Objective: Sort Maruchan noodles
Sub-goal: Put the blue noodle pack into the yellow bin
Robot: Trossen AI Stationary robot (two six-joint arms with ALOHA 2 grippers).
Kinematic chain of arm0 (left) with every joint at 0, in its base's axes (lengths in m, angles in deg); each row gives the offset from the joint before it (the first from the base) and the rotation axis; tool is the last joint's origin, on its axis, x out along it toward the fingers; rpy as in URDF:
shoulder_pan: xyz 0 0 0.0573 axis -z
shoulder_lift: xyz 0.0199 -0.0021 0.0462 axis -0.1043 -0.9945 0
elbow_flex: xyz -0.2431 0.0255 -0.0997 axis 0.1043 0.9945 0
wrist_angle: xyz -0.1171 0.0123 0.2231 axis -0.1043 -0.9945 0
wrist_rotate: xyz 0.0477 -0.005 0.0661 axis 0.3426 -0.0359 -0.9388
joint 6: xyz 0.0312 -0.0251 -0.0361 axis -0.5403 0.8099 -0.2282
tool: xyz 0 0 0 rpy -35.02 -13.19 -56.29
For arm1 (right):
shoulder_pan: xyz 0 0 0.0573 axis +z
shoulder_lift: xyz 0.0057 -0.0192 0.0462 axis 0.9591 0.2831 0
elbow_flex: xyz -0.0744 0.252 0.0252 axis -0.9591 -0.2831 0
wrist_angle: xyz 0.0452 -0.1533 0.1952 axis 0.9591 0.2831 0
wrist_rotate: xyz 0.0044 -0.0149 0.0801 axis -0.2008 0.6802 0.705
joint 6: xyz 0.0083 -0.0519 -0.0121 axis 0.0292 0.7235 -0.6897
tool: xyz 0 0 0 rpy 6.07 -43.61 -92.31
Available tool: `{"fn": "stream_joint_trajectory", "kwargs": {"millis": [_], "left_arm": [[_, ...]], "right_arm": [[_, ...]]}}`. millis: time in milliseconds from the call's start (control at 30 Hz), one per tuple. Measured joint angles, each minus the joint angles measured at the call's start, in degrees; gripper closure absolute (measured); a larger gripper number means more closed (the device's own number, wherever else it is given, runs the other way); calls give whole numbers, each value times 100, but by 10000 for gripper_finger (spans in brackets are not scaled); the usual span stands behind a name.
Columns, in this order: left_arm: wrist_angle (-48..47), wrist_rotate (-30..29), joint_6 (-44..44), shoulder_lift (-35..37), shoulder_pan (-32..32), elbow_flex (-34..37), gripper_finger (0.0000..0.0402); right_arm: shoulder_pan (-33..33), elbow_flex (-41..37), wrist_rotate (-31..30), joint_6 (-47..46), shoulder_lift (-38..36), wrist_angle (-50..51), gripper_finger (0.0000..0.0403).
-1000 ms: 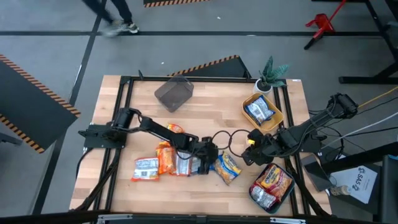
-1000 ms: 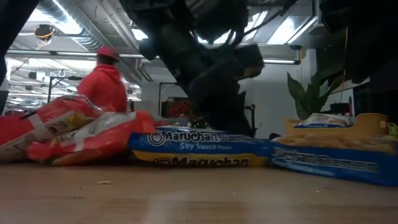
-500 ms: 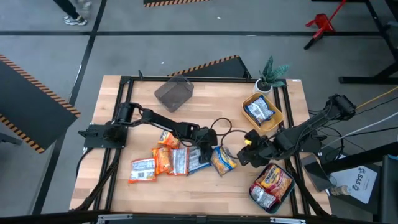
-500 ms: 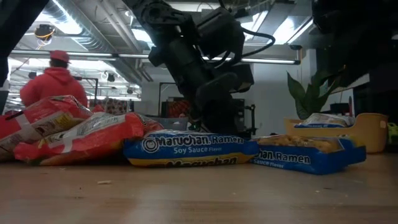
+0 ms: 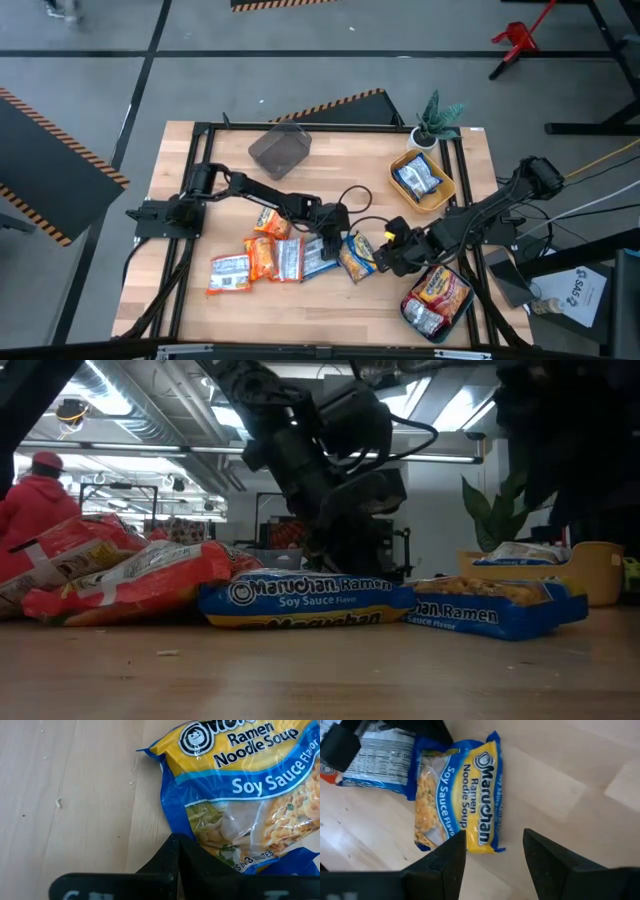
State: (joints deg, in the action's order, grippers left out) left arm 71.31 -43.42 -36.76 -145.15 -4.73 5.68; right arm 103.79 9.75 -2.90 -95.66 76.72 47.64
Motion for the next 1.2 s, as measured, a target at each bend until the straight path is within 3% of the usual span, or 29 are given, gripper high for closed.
{"fn": "stream_joint_trajectory", "kwargs": {"millis": [167,400,600,1200], "left_arm": [[-15,141,85,-33,-24,-4,401],[2,200,103,-33,-45,11,401],[17,204,127,-33,-48,12,401],[144,270,157,-35,-55,39,401]], "right_arm": [[9,-376,206,-276,205,-916,210],[11,-818,345,-701,331,-1332,154],[11,-1179,501,-857,403,-2269,117],[-185,-1583,709,-468,776,-4101,127]]}}
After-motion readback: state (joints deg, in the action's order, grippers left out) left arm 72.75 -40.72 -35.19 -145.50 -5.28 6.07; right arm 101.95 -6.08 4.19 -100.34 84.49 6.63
